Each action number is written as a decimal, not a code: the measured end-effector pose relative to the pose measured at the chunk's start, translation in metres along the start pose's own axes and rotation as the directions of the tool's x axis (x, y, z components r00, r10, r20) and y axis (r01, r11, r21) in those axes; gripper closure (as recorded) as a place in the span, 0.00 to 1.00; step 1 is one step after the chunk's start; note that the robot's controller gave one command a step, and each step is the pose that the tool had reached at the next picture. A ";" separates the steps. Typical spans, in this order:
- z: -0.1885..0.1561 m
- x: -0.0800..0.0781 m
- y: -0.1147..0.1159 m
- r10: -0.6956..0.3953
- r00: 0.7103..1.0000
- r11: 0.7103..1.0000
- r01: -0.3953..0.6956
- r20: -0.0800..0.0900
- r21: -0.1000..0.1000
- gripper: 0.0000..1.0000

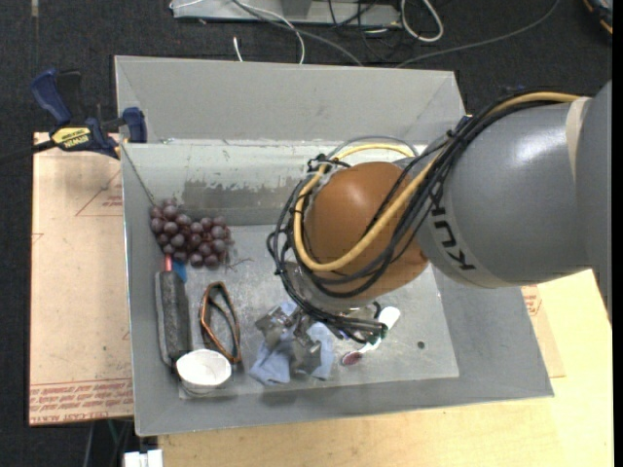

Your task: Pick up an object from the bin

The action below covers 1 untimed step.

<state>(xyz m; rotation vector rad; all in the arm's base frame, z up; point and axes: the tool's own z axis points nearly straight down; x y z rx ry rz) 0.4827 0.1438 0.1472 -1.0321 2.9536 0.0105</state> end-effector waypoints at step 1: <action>-0.013 -0.001 0.000 0.002 1.000 1.000 -0.002 0.003 0.000 1.00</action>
Offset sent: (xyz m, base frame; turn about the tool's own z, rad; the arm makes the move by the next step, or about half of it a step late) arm 0.0011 0.0007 0.0419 0.0012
